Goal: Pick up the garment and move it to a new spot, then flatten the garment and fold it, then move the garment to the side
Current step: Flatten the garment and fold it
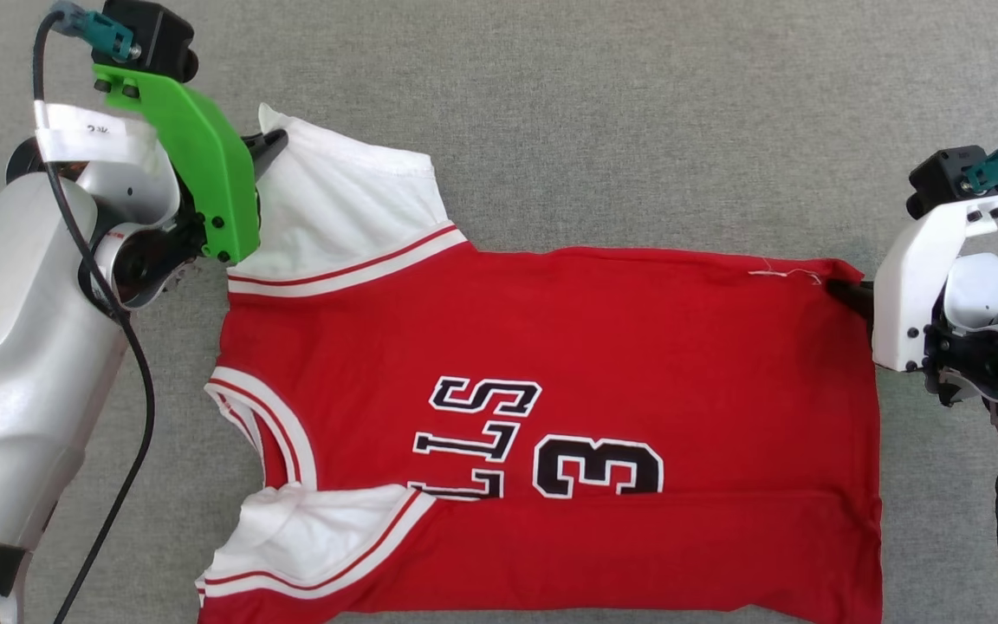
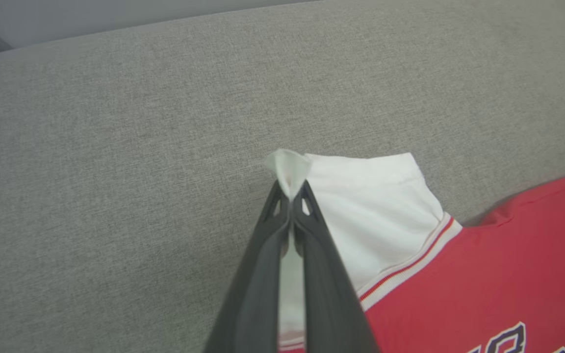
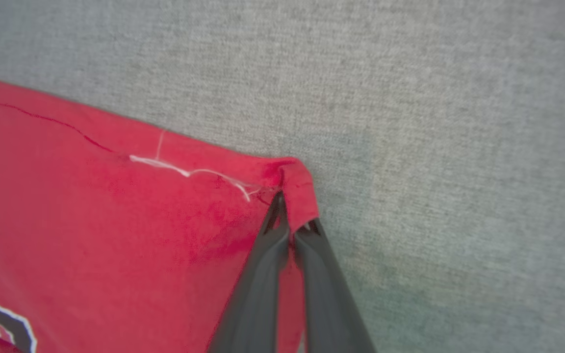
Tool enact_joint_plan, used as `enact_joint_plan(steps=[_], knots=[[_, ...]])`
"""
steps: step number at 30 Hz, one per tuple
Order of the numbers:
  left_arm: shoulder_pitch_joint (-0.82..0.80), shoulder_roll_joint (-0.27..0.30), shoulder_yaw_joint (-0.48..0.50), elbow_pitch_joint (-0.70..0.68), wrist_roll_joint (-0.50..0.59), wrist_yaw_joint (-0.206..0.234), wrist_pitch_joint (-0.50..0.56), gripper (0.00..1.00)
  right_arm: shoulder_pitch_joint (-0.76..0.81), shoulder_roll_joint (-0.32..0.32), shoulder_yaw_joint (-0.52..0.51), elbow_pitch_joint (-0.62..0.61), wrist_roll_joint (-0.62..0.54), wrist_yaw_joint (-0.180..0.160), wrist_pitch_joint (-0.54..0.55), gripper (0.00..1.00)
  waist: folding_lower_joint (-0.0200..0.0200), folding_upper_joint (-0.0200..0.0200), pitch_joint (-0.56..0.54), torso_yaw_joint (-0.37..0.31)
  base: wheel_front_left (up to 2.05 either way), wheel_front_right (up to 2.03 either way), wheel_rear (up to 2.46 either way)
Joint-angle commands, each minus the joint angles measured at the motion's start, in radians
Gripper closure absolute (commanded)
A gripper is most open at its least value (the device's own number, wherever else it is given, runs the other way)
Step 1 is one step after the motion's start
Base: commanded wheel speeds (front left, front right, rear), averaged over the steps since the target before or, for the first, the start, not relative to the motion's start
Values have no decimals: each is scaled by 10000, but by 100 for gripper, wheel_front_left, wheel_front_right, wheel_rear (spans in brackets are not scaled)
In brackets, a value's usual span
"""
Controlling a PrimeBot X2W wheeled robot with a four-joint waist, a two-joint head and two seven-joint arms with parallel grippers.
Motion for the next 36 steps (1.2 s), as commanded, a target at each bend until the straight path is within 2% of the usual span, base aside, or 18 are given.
enact_joint_plan(steps=[1,7,14,16,17,19,20,21,28,36], knots=[[231,114,59,-44,-27,-12,-101,100,-6,89,-26,18,28,2,-158,100,0,0,-178,19,0,0,0],[942,340,454,-485,-437,63,-556,100,352,-83,-768,-692,-106,2,-669,100,0,0,-794,159,0,0,0],[2819,622,1000,-1572,-1153,319,-1317,100,1894,64,-1370,-1412,-303,2,-937,100,0,0,-1590,269,0,0,0],[3519,743,1188,-1963,-1382,478,-1537,100,2362,136,-1509,-1623,-367,2,-1020,100,0,0,-1755,274,0,0,0],[4553,908,1459,-2518,-1696,730,-1852,100,3012,278,-1622,-1928,-483,2,-1149,100,0,0,-1965,297,0,0,0],[5261,1032,1593,-2885,-1815,934,-2061,100,3434,405,-1671,-2106,-550,2,-1194,100,0,0,-2099,303,0,0,0],[6331,1122,1743,-3429,-2022,1224,-2348,100,4011,568,-1811,-2325,-662,2,-1342,100,0,0,-2278,328,0,0,0],[6691,1132,1790,-3608,-2095,1315,-2455,100,4224,625,-1873,-2396,-688,2,-1397,100,0,0,-2327,350,0,0,0],[8501,1211,1875,-4448,-2248,1839,-2952,100,5552,975,-2469,-2749,-865,2,-1780,100,0,0,-2651,547,0,0,0],[9877,1146,1846,-4712,-2576,2196,-3115,100,6780,1571,-2948,-2903,-1080,2,-2087,100,0,0,-2923,575,0,0,0]])
